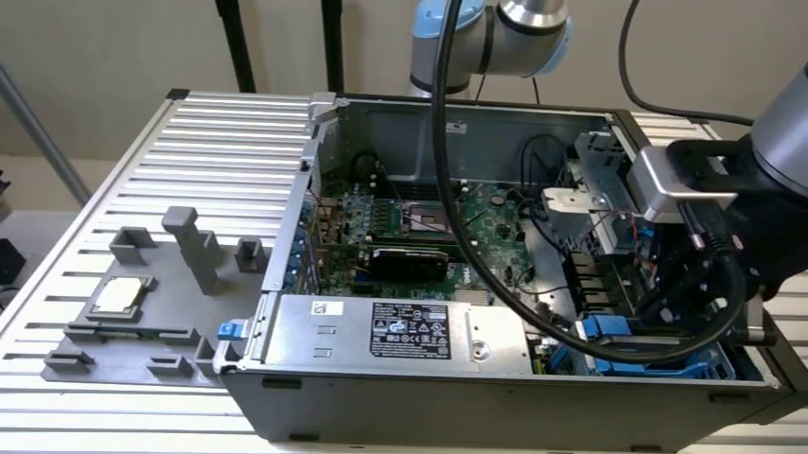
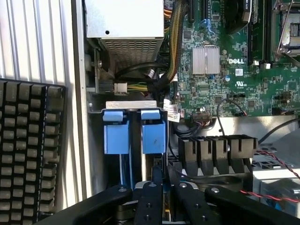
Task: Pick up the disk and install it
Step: 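Insert the second disk wire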
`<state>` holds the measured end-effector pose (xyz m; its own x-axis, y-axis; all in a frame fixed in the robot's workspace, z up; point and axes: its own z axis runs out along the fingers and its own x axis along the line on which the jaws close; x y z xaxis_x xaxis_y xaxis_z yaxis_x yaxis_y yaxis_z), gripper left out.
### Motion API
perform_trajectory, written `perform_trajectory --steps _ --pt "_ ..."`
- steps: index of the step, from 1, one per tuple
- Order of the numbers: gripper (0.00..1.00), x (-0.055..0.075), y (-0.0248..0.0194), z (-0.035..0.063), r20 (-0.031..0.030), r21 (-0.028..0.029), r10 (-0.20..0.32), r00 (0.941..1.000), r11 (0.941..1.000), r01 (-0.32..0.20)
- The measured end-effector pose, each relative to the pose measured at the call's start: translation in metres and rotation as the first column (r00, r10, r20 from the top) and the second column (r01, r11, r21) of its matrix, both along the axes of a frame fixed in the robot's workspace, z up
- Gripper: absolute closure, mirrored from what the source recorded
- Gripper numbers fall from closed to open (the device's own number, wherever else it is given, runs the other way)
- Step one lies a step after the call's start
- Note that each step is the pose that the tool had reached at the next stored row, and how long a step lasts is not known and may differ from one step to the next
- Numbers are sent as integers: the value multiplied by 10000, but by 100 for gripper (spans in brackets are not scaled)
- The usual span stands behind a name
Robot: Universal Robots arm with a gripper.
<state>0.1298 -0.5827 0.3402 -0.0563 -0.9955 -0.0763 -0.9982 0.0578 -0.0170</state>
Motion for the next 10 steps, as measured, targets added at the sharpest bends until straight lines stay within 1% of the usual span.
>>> perform_trajectory --steps 5,6,10 --pt "100 2 -1 -15 17 -2 6 10000 10000 -6" --pt "0 2 -2 -19 19 7 7 10000 10000 -7" --pt "0 0 -3 -9 17 0 5 10000 10000 -5"
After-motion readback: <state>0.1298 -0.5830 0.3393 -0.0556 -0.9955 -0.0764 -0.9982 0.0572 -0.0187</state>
